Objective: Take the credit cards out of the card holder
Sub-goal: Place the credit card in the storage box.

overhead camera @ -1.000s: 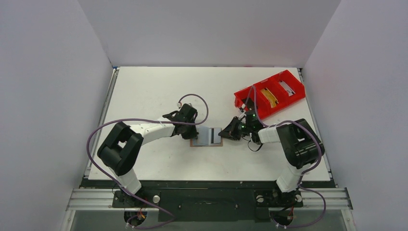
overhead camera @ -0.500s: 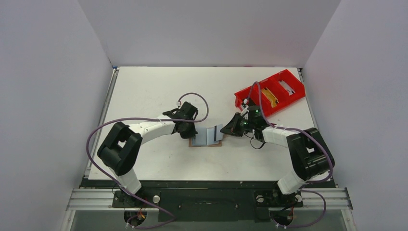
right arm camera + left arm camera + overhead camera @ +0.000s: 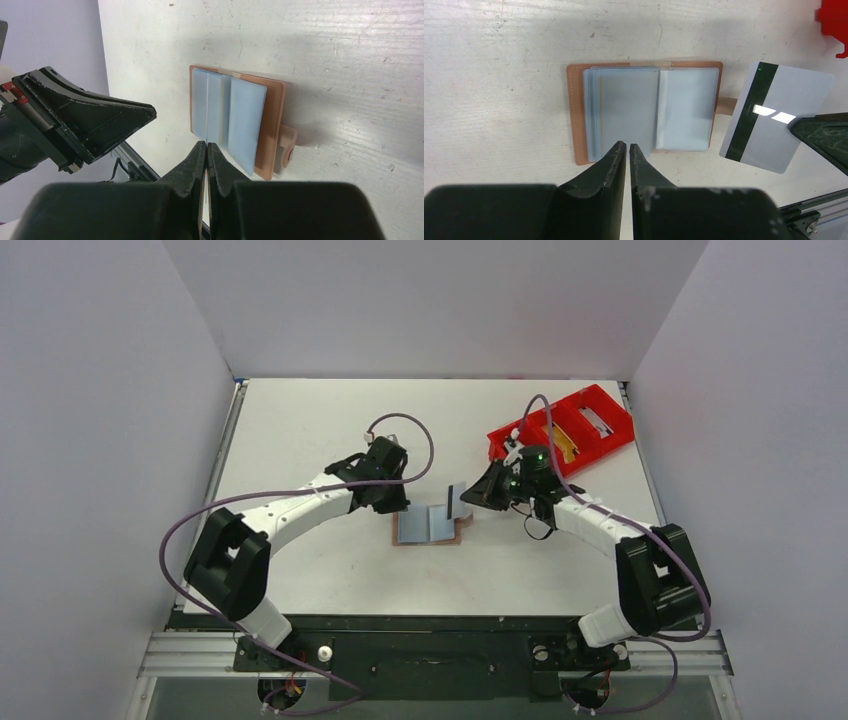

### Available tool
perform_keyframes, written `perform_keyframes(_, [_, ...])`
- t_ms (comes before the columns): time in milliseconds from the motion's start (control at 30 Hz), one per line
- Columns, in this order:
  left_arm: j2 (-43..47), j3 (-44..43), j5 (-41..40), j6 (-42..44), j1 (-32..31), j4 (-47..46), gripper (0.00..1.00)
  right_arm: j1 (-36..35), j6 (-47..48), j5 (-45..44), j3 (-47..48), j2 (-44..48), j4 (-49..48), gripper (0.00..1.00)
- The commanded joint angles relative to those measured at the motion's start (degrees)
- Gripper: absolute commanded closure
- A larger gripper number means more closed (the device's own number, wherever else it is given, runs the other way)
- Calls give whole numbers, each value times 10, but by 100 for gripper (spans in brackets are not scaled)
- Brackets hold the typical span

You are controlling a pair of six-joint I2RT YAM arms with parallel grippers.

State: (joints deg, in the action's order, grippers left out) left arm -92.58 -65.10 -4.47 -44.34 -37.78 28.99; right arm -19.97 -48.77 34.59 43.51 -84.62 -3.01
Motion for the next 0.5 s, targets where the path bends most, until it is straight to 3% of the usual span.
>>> perform_keyframes(0, [34, -24, 5, 17, 3, 9, 90, -4, 21, -22, 40, 33, 44, 100])
perform_keyframes(200, [57, -21, 28, 35, 13, 4, 66, 11, 30, -46, 75, 65, 105, 100])
perform_keyframes(467, [76, -20, 58, 65, 26, 7, 56, 75, 73, -137, 167, 94, 243, 100])
